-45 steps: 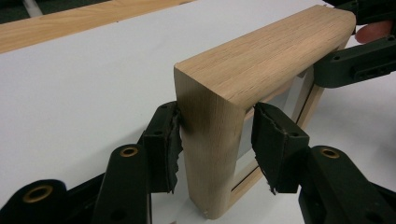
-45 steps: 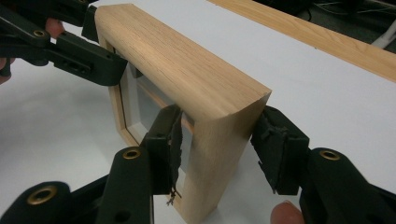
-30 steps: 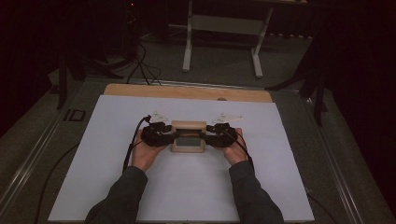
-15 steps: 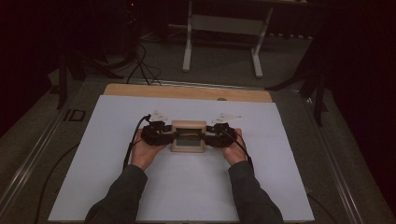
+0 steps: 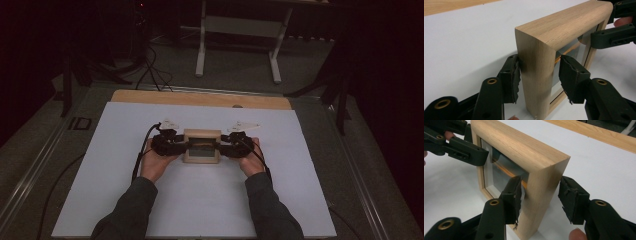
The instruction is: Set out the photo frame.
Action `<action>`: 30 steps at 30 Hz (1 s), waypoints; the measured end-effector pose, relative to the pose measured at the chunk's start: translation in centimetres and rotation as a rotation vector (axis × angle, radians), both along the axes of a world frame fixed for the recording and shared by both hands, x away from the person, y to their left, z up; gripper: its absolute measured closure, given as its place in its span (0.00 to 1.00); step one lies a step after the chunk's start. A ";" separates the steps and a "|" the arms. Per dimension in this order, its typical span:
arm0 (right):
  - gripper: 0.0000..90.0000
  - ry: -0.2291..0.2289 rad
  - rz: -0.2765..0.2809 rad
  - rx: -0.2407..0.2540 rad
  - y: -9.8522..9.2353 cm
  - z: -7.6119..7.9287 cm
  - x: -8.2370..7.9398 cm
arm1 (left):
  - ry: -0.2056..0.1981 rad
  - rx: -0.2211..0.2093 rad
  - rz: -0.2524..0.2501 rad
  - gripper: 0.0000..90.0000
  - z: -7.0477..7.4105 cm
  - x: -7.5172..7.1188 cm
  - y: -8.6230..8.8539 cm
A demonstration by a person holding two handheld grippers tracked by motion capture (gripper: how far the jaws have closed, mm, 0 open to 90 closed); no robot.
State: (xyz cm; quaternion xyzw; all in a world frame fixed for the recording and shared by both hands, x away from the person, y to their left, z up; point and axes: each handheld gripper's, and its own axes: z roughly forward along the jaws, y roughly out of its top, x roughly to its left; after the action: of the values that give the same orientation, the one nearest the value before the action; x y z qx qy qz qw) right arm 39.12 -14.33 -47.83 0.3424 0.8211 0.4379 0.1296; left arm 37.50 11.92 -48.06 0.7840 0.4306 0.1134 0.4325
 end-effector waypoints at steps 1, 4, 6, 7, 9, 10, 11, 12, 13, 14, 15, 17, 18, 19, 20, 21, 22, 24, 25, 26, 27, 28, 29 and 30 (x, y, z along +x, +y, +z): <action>0.59 0.000 0.000 0.000 0.0 0.0 0.0 | 0.000 0.000 0.000 0.58 0.0 0.0 0.0; 0.60 -0.001 0.001 0.001 0.0 0.0 0.0 | 0.002 0.000 0.001 0.58 0.0 -0.1 0.0; 0.60 0.002 -0.001 0.001 0.0 0.0 0.0 | 0.005 -0.003 -0.001 0.58 0.0 0.0 0.0; 0.59 0.003 -0.001 0.001 0.0 0.0 0.0 | 0.007 -0.004 -0.004 0.57 0.0 0.0 0.0; 0.59 0.004 0.002 -0.002 0.0 -0.1 0.0 | 0.008 -0.008 -0.005 0.57 -0.1 0.1 0.0; 0.59 0.005 0.003 -0.002 0.0 -0.1 -0.1 | 0.008 -0.009 -0.007 0.57 -0.1 0.1 0.0; 0.59 0.004 0.005 -0.005 0.0 -0.1 -0.1 | 0.008 -0.010 -0.008 0.57 -0.1 0.1 0.0; 0.59 0.004 0.005 -0.006 0.0 -0.1 -0.1 | 0.008 -0.012 -0.009 0.57 -0.1 0.1 0.0; 0.59 0.005 0.005 -0.006 0.0 -0.1 -0.1 | 0.008 -0.015 -0.010 0.56 -0.2 0.2 0.0; 0.59 0.005 0.009 -0.007 0.0 0.0 -0.1 | 0.008 -0.016 -0.010 0.56 -0.2 0.2 0.0; 0.59 0.006 0.011 -0.005 -0.1 0.0 -0.1 | 0.008 -0.016 -0.010 0.56 -0.2 0.2 0.0; 0.59 0.005 0.010 -0.004 -0.1 -0.1 -0.1 | 0.009 -0.018 -0.010 0.56 -0.2 0.2 0.0; 0.58 0.005 0.011 -0.003 -0.1 -0.1 -0.1 | 0.010 -0.017 -0.011 0.56 -0.2 0.2 0.0; 0.57 0.005 0.011 -0.001 -0.1 -0.1 -0.1 | 0.015 -0.021 -0.011 0.56 -0.2 0.2 0.0; 0.55 0.006 0.012 0.002 -0.1 -0.1 -0.1 | 0.024 -0.026 -0.012 0.54 -0.3 0.2 0.1; 0.52 0.008 0.009 0.003 -0.1 -0.1 -0.1 | 0.032 -0.026 -0.014 0.52 -0.3 0.2 0.2; 0.51 0.009 0.006 0.005 -0.2 -0.1 -0.1 | 0.037 -0.024 -0.013 0.50 -0.3 0.3 0.2; 0.49 0.010 0.000 0.012 -0.4 0.0 -0.1 | 0.038 -0.020 -0.012 0.49 -0.2 0.1 0.4; 0.48 0.009 -0.001 0.010 -0.6 0.1 -0.1 | 0.037 -0.020 -0.013 0.49 -0.1 0.0 0.6; 0.47 0.012 -0.003 0.013 -0.7 0.1 -0.2 | 0.038 -0.023 -0.013 0.49 -0.1 -0.1 0.7; 0.46 0.014 -0.004 0.011 -0.8 0.2 -0.2 | 0.036 -0.024 -0.015 0.48 0.0 -0.3 0.9; 0.46 0.017 -0.003 0.009 -0.9 0.2 -0.3 | 0.035 -0.024 -0.011 0.47 0.1 -0.4 0.9; 0.45 0.016 0.000 0.008 -1.0 0.3 -0.3 | 0.033 -0.020 -0.011 0.46 0.1 -0.5 1.1; 0.44 0.016 0.000 0.007 -1.0 0.4 -0.4 | 0.035 -0.019 -0.005 0.45 0.1 -0.7 1.3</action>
State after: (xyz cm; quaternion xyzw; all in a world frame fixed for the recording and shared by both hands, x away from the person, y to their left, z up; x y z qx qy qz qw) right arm 38.69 -15.36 -47.48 0.3463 0.8206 0.4380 0.1217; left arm 36.79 13.19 -47.95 0.7828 0.4372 0.0946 0.4326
